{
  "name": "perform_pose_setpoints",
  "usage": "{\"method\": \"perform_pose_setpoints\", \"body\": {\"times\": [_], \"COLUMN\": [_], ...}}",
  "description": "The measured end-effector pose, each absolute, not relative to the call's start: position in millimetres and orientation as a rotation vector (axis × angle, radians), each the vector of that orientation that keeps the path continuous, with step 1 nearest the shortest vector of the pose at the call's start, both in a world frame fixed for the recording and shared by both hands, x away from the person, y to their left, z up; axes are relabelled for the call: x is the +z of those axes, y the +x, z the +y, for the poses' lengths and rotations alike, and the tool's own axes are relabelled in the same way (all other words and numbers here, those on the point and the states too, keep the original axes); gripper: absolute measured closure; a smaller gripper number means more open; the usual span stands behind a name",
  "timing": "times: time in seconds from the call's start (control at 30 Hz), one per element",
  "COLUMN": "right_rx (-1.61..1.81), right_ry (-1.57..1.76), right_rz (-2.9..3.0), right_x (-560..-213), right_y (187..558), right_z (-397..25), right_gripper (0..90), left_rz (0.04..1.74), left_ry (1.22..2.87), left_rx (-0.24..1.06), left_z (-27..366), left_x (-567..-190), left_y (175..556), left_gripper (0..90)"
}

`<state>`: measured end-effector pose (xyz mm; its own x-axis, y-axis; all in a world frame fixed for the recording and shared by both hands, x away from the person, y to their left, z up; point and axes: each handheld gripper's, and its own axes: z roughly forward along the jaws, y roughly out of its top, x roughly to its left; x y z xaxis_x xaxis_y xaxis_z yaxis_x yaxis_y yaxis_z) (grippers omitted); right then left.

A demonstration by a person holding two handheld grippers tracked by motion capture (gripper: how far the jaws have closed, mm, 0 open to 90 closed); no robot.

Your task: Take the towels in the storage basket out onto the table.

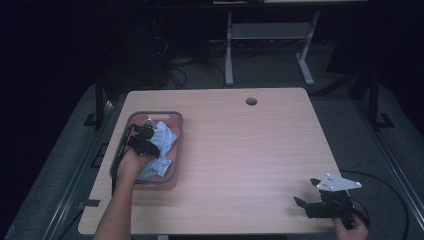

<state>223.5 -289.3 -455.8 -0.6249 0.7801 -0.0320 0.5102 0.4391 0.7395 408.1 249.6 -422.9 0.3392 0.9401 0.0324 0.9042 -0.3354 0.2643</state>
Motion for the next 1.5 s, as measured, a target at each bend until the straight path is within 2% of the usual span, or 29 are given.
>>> {"method": "perform_pose_setpoints", "body": {"times": [0.5, 0.93, 1.5], "right_rx": [1.02, 1.026, 1.019], "right_ry": [1.108, 1.114, 1.114], "right_rz": [2.317, 2.3, 2.295], "right_x": [-455.5, -453.0, -452.1], "right_y": [224.9, 224.0, 223.1], "right_z": [-292.1, -294.1, -292.4], "right_gripper": [13.9, 13.9, 13.9], "left_rz": [1.647, 1.596, 1.488], "left_ry": [2.335, 2.159, 2.072], "left_rx": [0.228, 0.207, 0.192], "left_z": [258.3, 271.0, 272.7], "left_x": [-409.9, -385.6, -353.8], "left_y": [402.9, 386.7, 372.4], "left_gripper": [61.7, 62.0, 61.9]}}
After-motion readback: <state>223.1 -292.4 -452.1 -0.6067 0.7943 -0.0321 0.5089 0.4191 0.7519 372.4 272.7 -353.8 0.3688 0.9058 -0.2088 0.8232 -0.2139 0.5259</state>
